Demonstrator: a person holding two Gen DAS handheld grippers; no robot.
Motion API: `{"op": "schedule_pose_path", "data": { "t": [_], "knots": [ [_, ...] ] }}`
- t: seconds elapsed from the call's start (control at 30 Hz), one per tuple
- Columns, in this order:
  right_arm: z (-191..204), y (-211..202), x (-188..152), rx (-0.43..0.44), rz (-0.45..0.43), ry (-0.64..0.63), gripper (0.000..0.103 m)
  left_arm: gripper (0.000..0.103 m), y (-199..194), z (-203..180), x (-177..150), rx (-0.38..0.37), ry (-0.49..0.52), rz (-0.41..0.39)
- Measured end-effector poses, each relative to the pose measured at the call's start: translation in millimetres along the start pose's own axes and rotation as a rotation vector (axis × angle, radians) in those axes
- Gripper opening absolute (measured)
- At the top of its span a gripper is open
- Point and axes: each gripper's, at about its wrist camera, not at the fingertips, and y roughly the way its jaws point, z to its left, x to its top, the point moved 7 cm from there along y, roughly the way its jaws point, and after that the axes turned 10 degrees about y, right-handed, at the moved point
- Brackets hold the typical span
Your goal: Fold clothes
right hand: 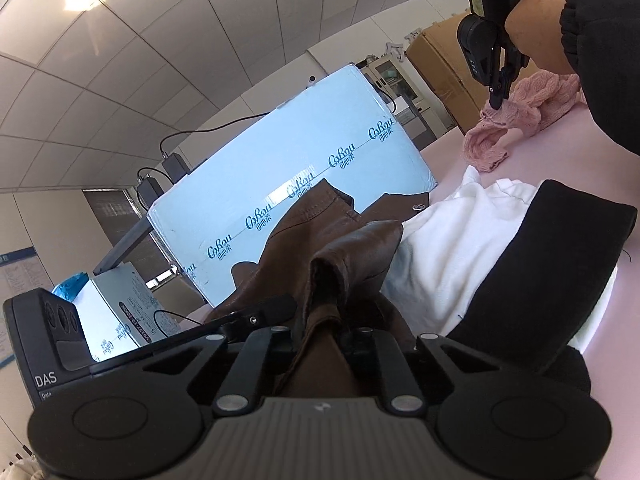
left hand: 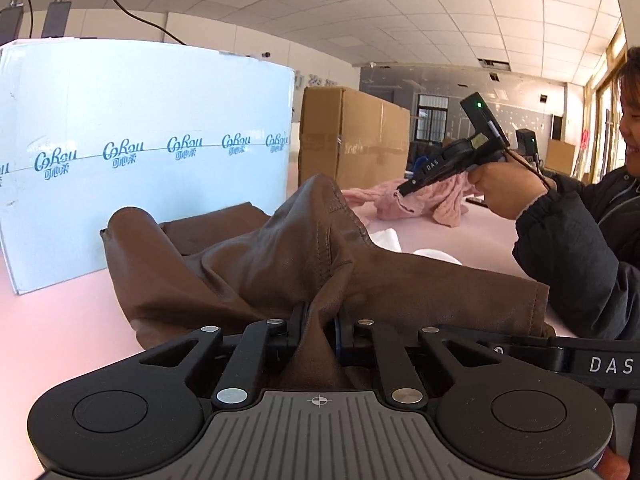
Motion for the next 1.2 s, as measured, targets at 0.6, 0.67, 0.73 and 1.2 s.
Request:
{"op": "schedule_pose_path", "data": {
  "t": [0.6, 0.67, 0.73, 1.2],
  "knots": [
    [110, -15, 19, 0.175, -0.067, -0.166, 0.010, 0.009, -78, 34, 46, 0.131, -0.046, -0.180],
    [126, -16, 18, 0.202, -0.066, -0.189, 0.010, 0.009, -91, 42, 50, 0.143, -0.077, -0.197],
    [143, -13, 15, 0.226, -0.069, -0.220, 0.010, 0.009, -106, 55, 53, 0.166, -0.089, -0.215],
    [285, 32, -163, 0.426, 0.206, -0.630, 0.010, 0.029, -264, 178, -72, 0.357, -0.394, -0.085]
  ]
}}
